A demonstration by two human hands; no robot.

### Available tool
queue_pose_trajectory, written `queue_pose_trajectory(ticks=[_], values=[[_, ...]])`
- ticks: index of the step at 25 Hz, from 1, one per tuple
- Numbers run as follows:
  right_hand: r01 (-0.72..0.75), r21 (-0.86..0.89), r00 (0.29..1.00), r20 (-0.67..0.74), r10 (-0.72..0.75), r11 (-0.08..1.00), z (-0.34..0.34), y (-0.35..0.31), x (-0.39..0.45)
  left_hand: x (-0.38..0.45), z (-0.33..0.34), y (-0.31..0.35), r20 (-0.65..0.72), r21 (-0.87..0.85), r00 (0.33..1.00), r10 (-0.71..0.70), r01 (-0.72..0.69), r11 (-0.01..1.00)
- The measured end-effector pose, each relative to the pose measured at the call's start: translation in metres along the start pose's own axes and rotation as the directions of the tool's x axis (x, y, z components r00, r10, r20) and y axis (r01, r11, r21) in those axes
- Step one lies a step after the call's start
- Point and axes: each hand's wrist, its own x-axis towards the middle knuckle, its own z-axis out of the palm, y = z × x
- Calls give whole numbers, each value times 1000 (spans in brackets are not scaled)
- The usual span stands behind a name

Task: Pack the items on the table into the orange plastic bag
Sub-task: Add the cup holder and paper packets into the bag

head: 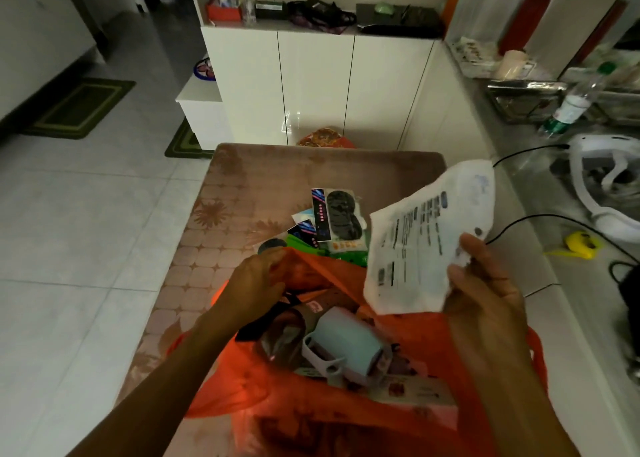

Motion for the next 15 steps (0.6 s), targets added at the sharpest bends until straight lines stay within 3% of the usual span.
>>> queue_pose_trajectory(ticks=[3, 5, 8, 10, 13, 14, 15], values=[[-106, 236, 994, -10, 111, 966, -6, 3, -35, 1, -3, 6, -80, -22, 997, 13, -15, 1000], [-244, 290, 964, -35, 265, 925, -7, 18, -55, 1, -6, 11, -81, -46, 996, 39, -42, 998], [-526, 125, 825, -165, 540, 841, -3, 52, -75, 4, -13, 11, -24, -167, 1000, 21, -24, 986], [-570, 10, 792, -262, 552, 822, -1, 70, -79, 2, -17, 15, 33, -240, 999, 12, -4, 971], [-518, 13, 826, -254, 504, 855, 3, 75, -73, -17, -23, 28, 128, -298, 992, 1, 38, 954], [-482, -56, 853, -257, 454, 874, 3, 72, -71, -26, -22, 33, 175, -311, 984, 13, 43, 949], [-432, -299, 894, -264, 361, 851, 3, 72, -69, -34, -20, 36, 217, -316, 976, 31, 40, 948]])
